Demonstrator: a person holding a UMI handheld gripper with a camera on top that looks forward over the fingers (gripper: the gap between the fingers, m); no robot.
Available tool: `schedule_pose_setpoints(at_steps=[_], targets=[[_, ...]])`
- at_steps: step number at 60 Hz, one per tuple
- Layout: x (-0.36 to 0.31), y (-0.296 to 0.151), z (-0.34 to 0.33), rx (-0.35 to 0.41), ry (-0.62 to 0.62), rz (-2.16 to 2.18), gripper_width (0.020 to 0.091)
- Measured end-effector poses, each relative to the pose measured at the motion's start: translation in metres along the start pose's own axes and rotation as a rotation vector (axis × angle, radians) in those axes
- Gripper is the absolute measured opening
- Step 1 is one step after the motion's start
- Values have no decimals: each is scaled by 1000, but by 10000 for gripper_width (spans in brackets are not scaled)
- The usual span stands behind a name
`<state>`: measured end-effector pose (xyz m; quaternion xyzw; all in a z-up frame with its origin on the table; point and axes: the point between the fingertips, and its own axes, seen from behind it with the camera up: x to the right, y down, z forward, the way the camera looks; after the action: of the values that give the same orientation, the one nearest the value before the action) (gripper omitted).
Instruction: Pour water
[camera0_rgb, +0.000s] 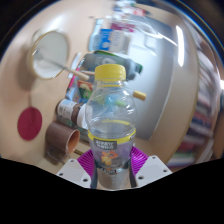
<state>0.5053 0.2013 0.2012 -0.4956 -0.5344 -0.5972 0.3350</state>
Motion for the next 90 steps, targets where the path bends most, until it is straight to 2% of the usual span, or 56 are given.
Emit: schedule_pose_setpoints(at_steps=[4,8,15,37,40,43,49,54,61,63,69,77,82,90], targets=[[7,-17,9,67,23,-238,448],[16,-27,13,75,63,-395,447],[8,-43,13,125,57,-607,449],[24,-56,17,145,95,-617,449],[24,-50,17,137,60,-519,449],[26,-38,19,99,11,-306,448],[11,-13,9,1,-131,427,449],[-4,-24,-2,8,-289,1031,452],[-43,-29,-10,0,-369,1611,452],[-50,-27,-9,-4,-414,1685,451],[-81,-30,-15,26,-446,1847,452],[-120,-41,-13,47,-481,1857,469],[-138,-47,-11,31,-502,1849,472],[-139,-55,-11,114,-457,1824,495]])
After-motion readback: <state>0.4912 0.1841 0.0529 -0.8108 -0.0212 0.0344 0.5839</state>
